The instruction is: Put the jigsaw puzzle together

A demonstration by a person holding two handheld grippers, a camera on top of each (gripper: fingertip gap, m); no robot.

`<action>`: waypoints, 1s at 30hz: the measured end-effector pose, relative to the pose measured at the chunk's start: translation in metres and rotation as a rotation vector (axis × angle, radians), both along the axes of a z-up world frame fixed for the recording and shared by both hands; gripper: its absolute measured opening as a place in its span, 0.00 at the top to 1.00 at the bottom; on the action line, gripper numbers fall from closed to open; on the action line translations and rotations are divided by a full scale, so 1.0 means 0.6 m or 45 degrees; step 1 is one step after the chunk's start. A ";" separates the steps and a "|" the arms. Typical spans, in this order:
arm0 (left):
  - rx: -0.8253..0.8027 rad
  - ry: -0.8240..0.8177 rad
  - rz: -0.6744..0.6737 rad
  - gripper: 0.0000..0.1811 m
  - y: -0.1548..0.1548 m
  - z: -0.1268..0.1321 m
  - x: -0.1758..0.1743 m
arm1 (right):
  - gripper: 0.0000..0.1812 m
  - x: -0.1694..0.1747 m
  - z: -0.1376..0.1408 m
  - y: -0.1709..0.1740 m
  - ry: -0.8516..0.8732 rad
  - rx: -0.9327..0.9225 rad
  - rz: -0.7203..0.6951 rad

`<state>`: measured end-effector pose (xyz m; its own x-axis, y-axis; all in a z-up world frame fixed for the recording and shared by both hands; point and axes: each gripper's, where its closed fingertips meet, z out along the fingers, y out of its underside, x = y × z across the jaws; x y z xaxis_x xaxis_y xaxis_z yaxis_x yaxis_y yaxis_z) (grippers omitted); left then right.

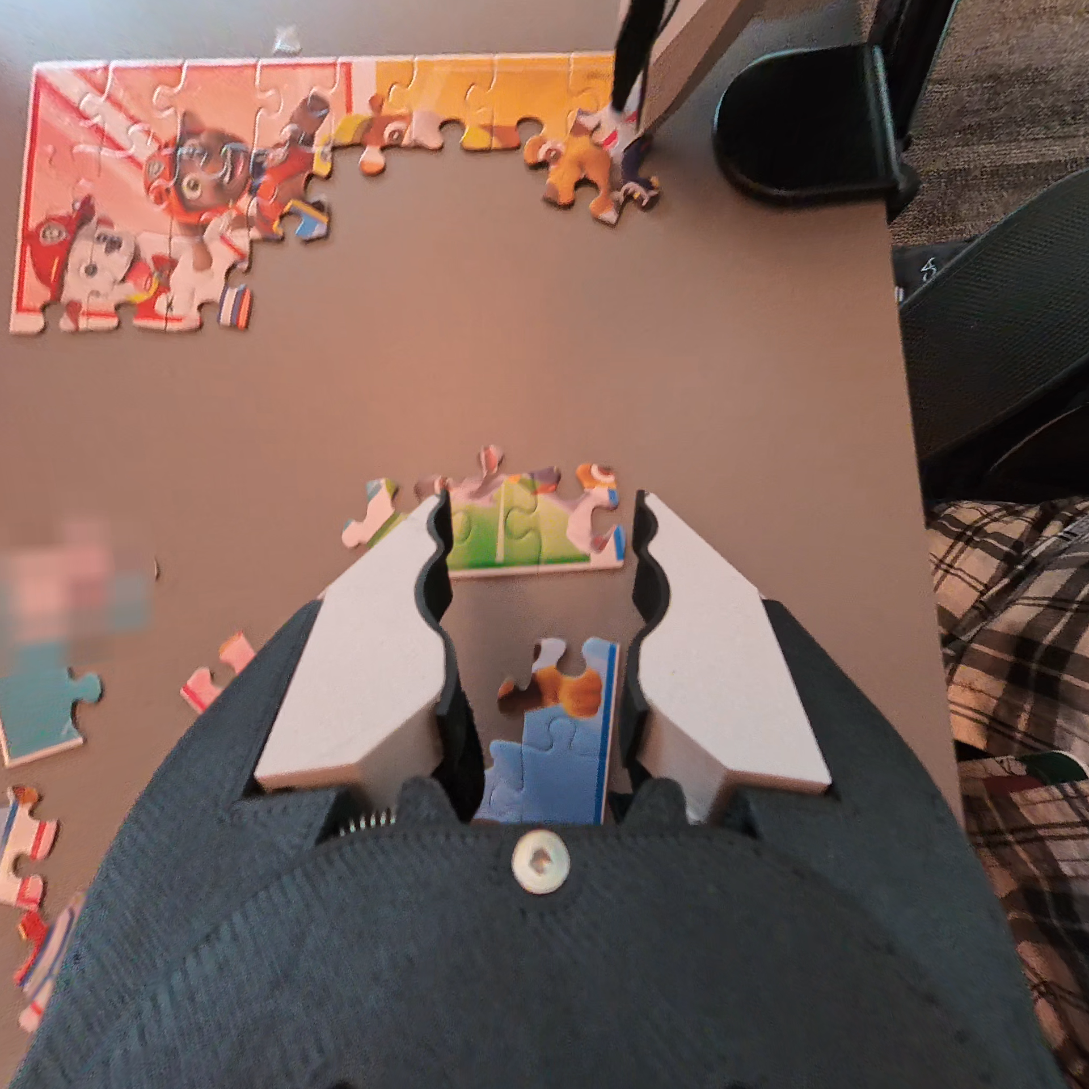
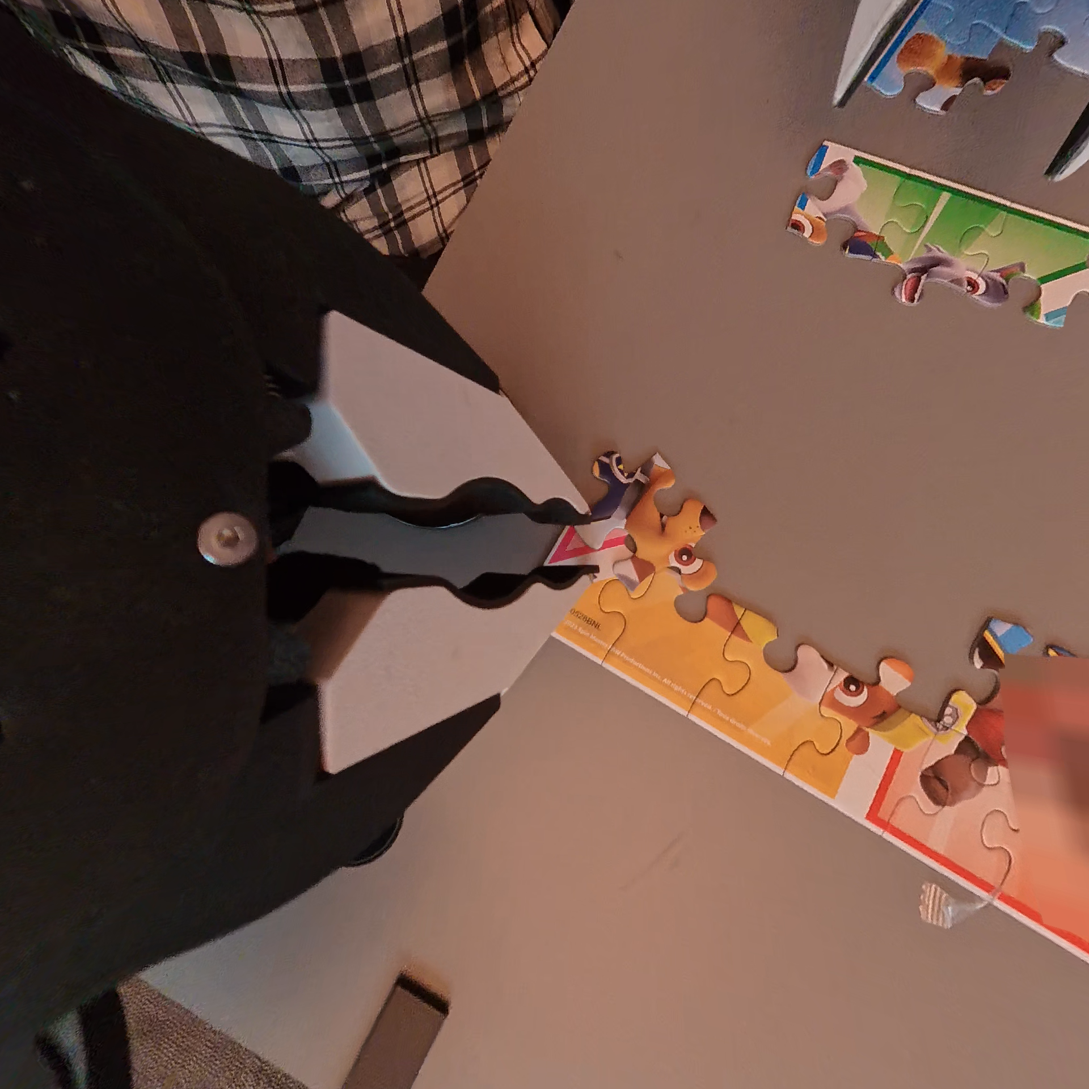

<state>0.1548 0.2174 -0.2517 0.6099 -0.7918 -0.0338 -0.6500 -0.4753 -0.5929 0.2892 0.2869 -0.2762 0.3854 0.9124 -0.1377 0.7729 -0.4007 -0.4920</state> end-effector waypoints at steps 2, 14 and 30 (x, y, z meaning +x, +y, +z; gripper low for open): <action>0.008 0.018 -0.032 0.67 0.008 0.001 0.022 | 0.95 -0.002 0.000 0.001 0.001 0.025 0.003; 0.029 0.103 -0.169 0.69 0.077 -0.038 0.131 | 0.95 0.009 -0.002 0.018 -0.044 0.146 -0.051; -0.022 0.030 -0.195 0.76 0.062 -0.042 0.124 | 1.00 -0.043 -0.001 -0.023 0.073 0.105 0.053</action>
